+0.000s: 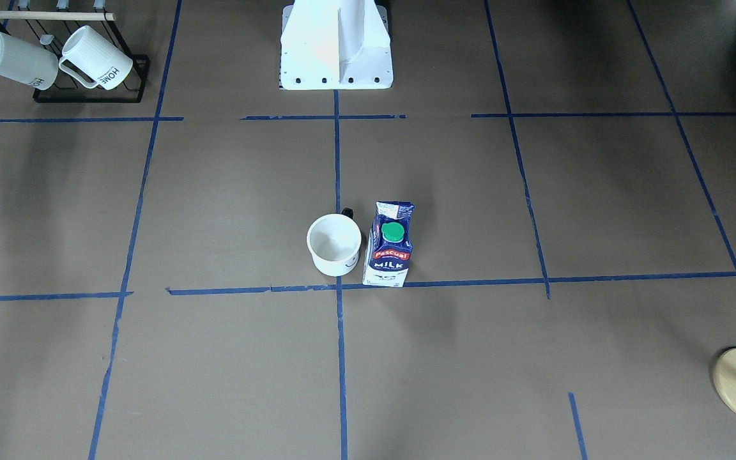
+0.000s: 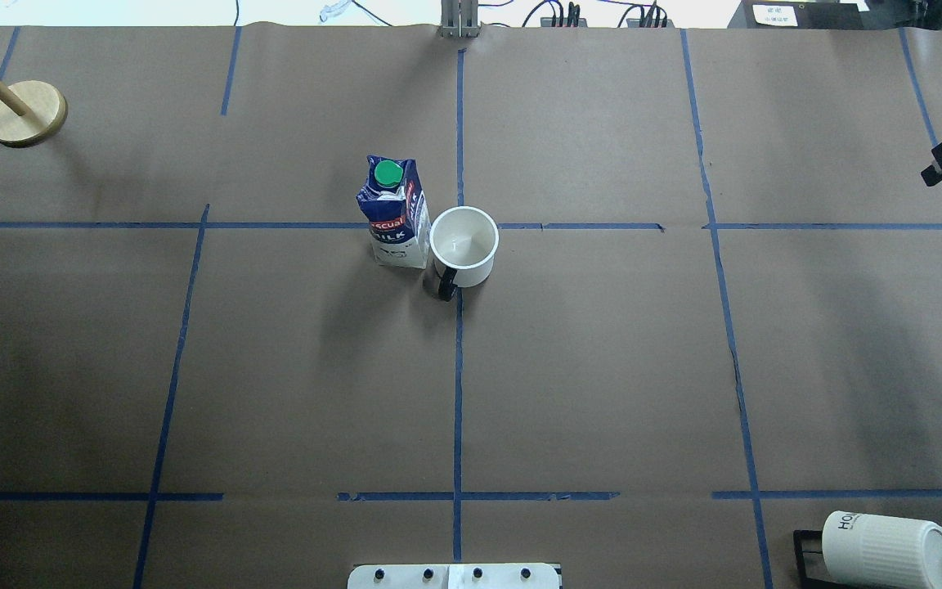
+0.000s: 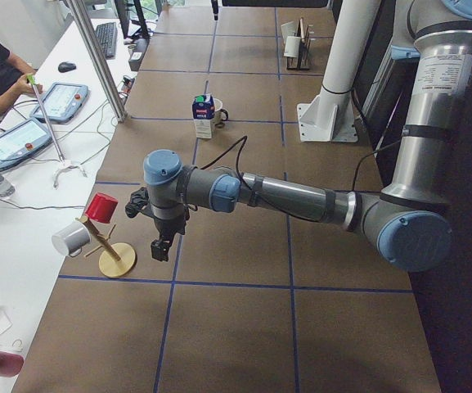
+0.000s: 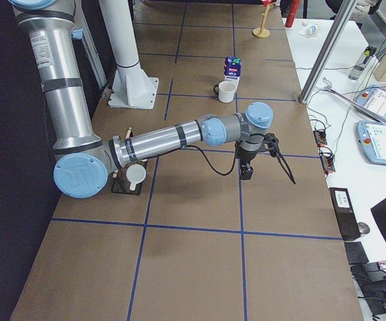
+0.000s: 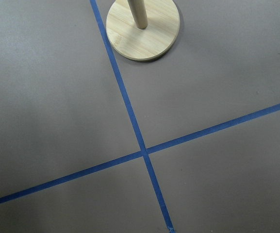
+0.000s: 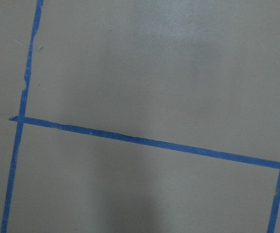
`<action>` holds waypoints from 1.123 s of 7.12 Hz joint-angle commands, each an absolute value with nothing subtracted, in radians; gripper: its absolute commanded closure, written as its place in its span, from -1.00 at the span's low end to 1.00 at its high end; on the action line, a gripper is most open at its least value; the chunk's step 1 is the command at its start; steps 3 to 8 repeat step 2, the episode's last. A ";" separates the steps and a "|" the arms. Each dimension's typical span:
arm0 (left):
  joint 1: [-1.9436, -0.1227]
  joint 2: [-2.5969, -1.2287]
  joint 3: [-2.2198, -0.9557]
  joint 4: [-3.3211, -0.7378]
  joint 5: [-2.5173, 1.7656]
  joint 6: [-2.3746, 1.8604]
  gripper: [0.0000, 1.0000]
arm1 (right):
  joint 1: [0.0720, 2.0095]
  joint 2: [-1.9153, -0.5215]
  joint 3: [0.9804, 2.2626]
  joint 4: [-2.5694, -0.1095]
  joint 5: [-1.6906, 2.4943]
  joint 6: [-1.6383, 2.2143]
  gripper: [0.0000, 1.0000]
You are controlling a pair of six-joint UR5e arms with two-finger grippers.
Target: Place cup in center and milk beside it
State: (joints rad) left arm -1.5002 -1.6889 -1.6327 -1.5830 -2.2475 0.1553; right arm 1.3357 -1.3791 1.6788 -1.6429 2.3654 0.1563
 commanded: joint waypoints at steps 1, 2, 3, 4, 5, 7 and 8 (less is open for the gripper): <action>-1.500 -1.687 -1.634 -1.583 -2.249 0.155 -1.00 | 1.333 -1.379 1.678 -1.643 2.365 0.156 -1.00; -1.500 -1.689 -1.637 -1.583 -2.247 0.156 -1.00 | 1.333 -1.379 1.680 -1.643 2.365 0.156 -1.00; -1.500 -1.689 -1.637 -1.583 -2.247 0.156 -1.00 | 1.333 -1.379 1.680 -1.643 2.365 0.156 -1.00; -1.500 -1.689 -1.637 -1.583 -2.247 0.156 -1.00 | 1.333 -1.379 1.680 -1.643 2.365 0.156 -1.00; -1.500 -1.689 -1.637 -1.583 -2.247 0.156 -1.00 | 1.333 -1.379 1.680 -1.643 2.365 0.156 -1.00; -1.500 -1.689 -1.637 -1.583 -2.247 0.156 -1.00 | 1.333 -1.379 1.680 -1.643 2.365 0.156 -1.00; -1.500 -1.689 -1.637 -1.583 -2.247 0.156 -1.00 | 1.333 -1.379 1.680 -1.643 2.365 0.156 -1.00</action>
